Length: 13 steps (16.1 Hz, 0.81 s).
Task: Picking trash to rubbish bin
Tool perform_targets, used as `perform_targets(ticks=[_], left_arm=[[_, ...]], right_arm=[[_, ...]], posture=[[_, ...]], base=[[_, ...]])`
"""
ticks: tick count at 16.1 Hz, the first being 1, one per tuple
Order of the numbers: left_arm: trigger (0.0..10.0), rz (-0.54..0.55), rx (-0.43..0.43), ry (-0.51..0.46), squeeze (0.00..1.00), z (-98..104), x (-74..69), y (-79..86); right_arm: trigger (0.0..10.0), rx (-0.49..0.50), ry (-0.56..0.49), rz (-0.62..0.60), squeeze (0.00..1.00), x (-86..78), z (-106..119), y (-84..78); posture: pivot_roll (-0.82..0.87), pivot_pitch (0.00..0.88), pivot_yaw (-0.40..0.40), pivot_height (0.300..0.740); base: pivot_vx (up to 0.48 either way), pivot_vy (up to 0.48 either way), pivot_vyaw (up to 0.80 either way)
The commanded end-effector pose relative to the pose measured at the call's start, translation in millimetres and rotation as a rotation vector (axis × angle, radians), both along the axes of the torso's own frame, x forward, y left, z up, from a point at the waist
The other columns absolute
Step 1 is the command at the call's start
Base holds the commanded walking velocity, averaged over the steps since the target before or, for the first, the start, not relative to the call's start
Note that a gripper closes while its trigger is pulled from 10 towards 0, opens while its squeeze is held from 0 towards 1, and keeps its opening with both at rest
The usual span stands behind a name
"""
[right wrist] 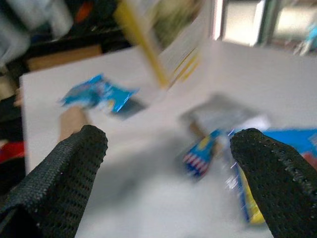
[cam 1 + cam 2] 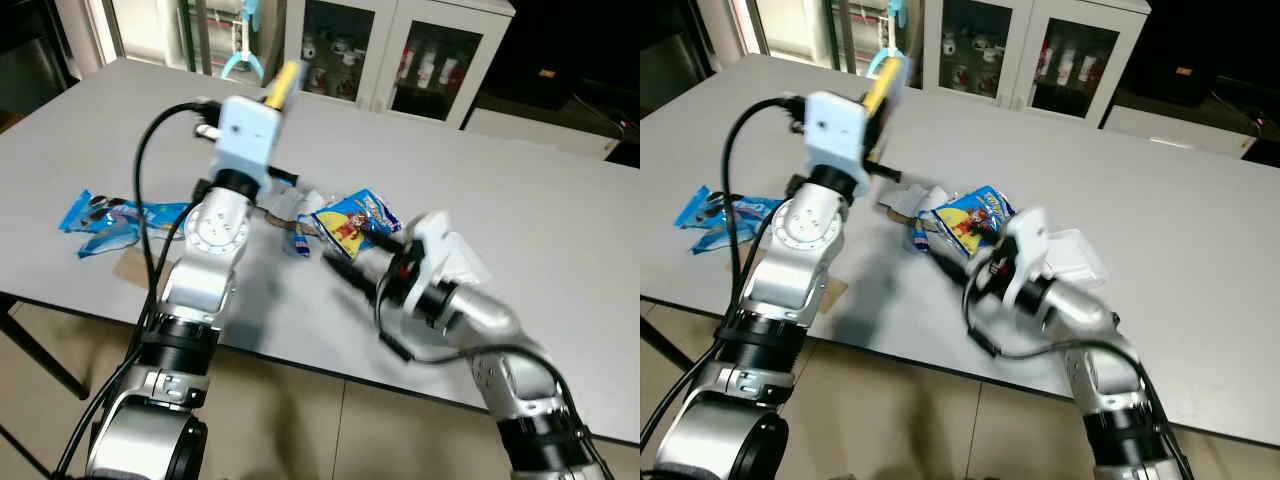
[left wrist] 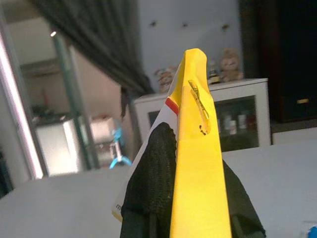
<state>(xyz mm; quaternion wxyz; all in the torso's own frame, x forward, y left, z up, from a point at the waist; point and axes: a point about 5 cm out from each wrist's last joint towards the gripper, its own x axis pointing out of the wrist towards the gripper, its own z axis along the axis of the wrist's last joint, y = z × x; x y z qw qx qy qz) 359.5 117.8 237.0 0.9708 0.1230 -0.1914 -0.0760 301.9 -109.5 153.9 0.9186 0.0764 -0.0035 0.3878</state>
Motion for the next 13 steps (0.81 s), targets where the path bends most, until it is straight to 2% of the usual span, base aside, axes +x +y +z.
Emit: perform_targets(ticks=[1, 2, 5, 8, 10, 13], left_arm=[[10.0, 0.032, -0.05, 0.015, 0.0, -3.8, -2.1, 4.9], [10.0, 0.068, -0.072, 0.034, 0.0, -11.0, -3.5, 12.0], [10.0, 0.084, -0.116, 0.016, 0.0, -12.0, -7.6, 16.2], [10.0, 0.093, -0.156, -0.072, 0.0, 3.5, -9.6, 16.1], [10.0, 0.124, -0.173, -0.071, 0.0, 3.1, -7.3, 17.3], [10.0, 0.105, -0.18, -0.089, 0.0, 5.2, -8.5, 14.2]], right_arm=[[10.0, 0.017, -0.049, -0.151, 0.0, 14.1, 11.3, -14.0], [10.0, 0.05, -0.1, -0.312, 0.0, 26.7, 24.8, -24.7], [10.0, 0.111, -0.18, -0.503, 0.0, 37.3, 46.4, -36.2], [10.0, 0.155, -0.226, -0.58, 0.0, 42.2, 55.3, -34.7], [10.0, 0.13, -0.247, -0.687, 0.0, 46.9, 55.6, -38.6], [10.0, 0.119, -0.251, -0.765, 0.0, 50.1, 55.6, -47.4]], posture=[[-0.05, 0.02, -0.115, 0.74], [-0.05, 0.025, -0.117, 0.74], [-0.05, 0.033, -0.116, 0.74], [-0.04, 0.035, -0.115, 0.74], [-0.04, 0.031, -0.108, 0.74], [-0.04, 0.03, -0.107, 0.74]], base=[[0.0, 0.0, 0.0], [0.0, 0.0, 0.0], [0.0, 0.0, 0.0], [0.0, 0.0, 0.0], [0.0, 0.0, 0.0], [0.0, 0.0, 0.0]])
